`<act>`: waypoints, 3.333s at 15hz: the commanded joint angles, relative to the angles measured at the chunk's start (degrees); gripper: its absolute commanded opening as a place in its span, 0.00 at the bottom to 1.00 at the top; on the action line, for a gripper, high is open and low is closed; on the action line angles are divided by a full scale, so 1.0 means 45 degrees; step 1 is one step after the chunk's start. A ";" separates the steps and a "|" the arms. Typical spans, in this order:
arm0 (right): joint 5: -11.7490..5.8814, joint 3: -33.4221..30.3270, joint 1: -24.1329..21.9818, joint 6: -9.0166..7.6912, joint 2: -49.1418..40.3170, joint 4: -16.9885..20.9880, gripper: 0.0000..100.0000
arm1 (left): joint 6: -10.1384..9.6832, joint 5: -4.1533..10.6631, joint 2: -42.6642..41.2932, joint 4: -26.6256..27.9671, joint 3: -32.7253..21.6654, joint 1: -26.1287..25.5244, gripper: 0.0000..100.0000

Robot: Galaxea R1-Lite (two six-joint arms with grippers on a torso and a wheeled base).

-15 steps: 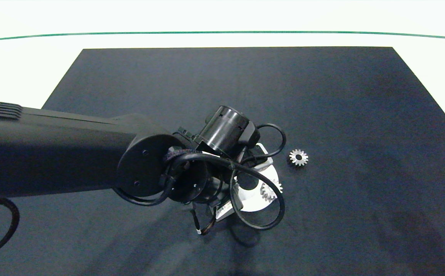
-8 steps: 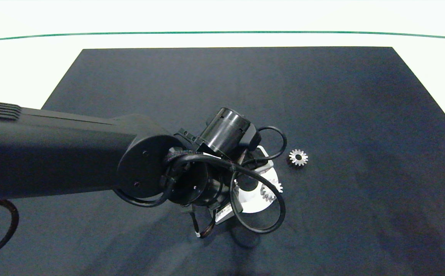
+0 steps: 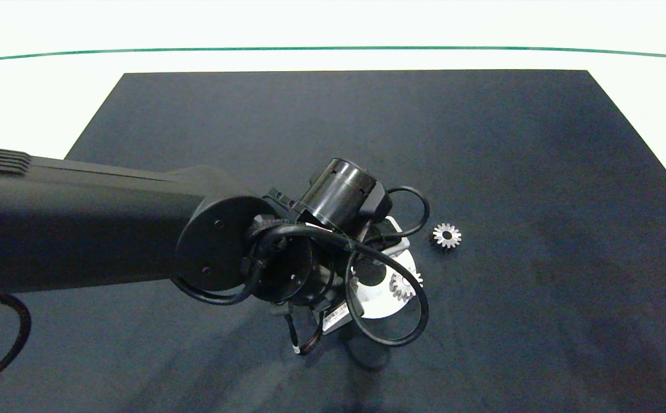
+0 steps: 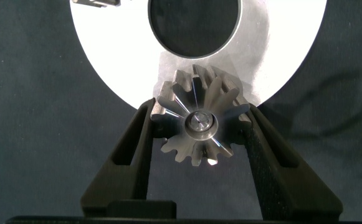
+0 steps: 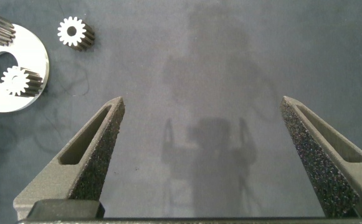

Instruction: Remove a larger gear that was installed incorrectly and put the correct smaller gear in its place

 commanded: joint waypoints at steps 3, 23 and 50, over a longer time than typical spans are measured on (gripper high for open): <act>0.0007 0.0010 0.0005 -0.0018 -0.0016 0.0015 1.00 | 0.0027 0.0024 -0.0019 -0.0019 -0.0031 -0.0028 0.34; 0.0007 0.0166 0.0005 -0.0018 -0.0074 0.0015 1.00 | -0.0168 0.0024 0.0079 0.0547 -0.0265 -0.0263 0.34; -0.0013 0.0205 -0.0015 -0.0037 -0.0231 -0.0005 1.00 | -0.0285 0.0004 0.0450 0.0645 -0.0793 -0.0302 0.72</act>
